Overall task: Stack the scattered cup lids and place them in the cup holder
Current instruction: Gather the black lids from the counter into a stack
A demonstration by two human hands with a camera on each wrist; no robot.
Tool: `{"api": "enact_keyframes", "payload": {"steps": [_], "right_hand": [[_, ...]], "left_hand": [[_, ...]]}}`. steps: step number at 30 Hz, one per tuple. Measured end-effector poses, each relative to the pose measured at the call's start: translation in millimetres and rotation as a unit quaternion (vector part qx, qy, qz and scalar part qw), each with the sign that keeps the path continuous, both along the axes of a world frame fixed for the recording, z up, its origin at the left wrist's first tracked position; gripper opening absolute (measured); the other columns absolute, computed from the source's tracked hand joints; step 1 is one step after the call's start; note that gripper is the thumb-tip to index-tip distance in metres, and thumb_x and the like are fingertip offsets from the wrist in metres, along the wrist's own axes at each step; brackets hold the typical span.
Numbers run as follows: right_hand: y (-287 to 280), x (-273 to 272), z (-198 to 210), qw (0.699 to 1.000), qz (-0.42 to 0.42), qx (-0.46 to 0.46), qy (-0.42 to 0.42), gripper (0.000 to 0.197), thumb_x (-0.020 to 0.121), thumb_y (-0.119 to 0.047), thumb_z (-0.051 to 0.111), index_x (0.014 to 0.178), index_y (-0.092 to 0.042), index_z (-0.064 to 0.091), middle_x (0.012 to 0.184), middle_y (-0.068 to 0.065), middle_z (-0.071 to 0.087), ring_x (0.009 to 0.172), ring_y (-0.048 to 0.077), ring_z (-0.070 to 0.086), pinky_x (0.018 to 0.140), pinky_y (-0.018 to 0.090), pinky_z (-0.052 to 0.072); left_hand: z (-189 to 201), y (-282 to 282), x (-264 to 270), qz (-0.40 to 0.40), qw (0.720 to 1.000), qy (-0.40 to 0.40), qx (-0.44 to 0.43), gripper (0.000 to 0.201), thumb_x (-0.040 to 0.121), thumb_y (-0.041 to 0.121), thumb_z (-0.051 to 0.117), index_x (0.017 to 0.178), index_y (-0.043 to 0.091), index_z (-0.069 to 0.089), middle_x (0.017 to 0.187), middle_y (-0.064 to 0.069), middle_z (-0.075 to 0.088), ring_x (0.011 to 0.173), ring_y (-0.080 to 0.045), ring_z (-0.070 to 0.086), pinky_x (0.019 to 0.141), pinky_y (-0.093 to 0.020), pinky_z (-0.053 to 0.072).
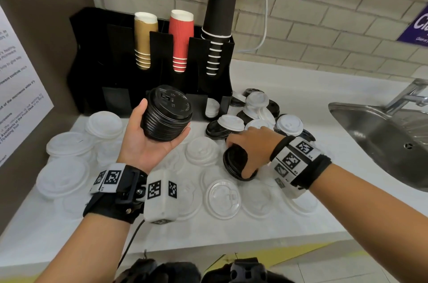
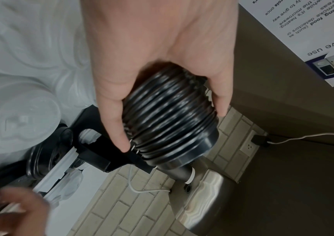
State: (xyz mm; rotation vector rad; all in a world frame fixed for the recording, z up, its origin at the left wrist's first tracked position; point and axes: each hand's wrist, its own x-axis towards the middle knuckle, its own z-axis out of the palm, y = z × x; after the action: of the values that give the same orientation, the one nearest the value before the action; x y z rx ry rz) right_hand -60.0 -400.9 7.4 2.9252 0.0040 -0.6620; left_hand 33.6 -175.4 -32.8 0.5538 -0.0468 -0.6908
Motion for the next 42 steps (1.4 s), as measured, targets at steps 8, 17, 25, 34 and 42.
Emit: {"api": "enact_keyframes", "payload": {"steps": [8, 17, 25, 34, 42], "right_hand": [[8, 24, 31, 0.887, -0.076, 0.418, -0.179, 0.065, 0.072, -0.024, 0.083, 0.12, -0.023, 0.04, 0.098, -0.005, 0.056, 0.086, 0.008, 0.057, 0.076, 0.018, 0.05], [41, 45, 38, 0.812, -0.014, 0.531, -0.241, 0.061, 0.077, -0.014, 0.076, 0.127, -0.036, 0.05, 0.099, -0.018, 0.058, 0.091, -0.01, 0.054, 0.079, 0.007, 0.042], [55, 57, 45, 0.87, 0.025, 0.448, -0.203, 0.07, 0.075, -0.013, 0.076, 0.135, -0.033, 0.047, 0.121, 0.005, 0.047, 0.111, 0.013, 0.049, 0.099, 0.023, 0.042], [56, 65, 39, 0.866, 0.023, 0.456, -0.203, 0.07, 0.072, -0.014, 0.078, 0.133, -0.032, 0.048, 0.12, 0.003, 0.044, 0.109, 0.013, 0.048, 0.092, 0.027, 0.048], [27, 78, 48, 0.858, -0.032, 0.441, -0.26, 0.04, 0.083, -0.031, 0.072, 0.12, -0.03, 0.057, 0.103, -0.016, 0.054, 0.093, -0.004, 0.054, 0.076, 0.006, 0.043]], "left_hand": [[-7, 0, 1, -0.007, 1.0, 0.017, -0.004, 0.073, 0.079, 0.053, 0.06, 0.138, 0.011, 0.052, 0.135, -0.02, 0.058, 0.124, -0.036, 0.056, 0.096, -0.048, 0.051], [-12, -5, 2, -0.023, 0.999, 0.001, 0.031, 0.047, 0.077, 0.044, 0.062, 0.109, 0.011, 0.072, 0.12, -0.018, 0.068, 0.104, -0.031, 0.068, 0.085, -0.043, 0.057], [-15, -4, 7, -0.043, 0.998, -0.021, 0.035, 0.039, 0.08, 0.045, 0.06, 0.097, 0.015, 0.079, 0.115, -0.015, 0.07, 0.102, -0.028, 0.07, 0.089, -0.044, 0.055], [-14, -7, 11, -0.046, 0.999, -0.019, 0.017, 0.042, 0.083, 0.048, 0.057, 0.1, 0.016, 0.078, 0.117, -0.014, 0.07, 0.103, -0.026, 0.069, 0.09, -0.044, 0.055], [-8, -6, 16, -0.021, 1.0, 0.013, 0.003, 0.059, 0.079, 0.048, 0.061, 0.124, 0.01, 0.063, 0.129, -0.019, 0.062, 0.119, -0.034, 0.06, 0.088, -0.043, 0.056]]}}
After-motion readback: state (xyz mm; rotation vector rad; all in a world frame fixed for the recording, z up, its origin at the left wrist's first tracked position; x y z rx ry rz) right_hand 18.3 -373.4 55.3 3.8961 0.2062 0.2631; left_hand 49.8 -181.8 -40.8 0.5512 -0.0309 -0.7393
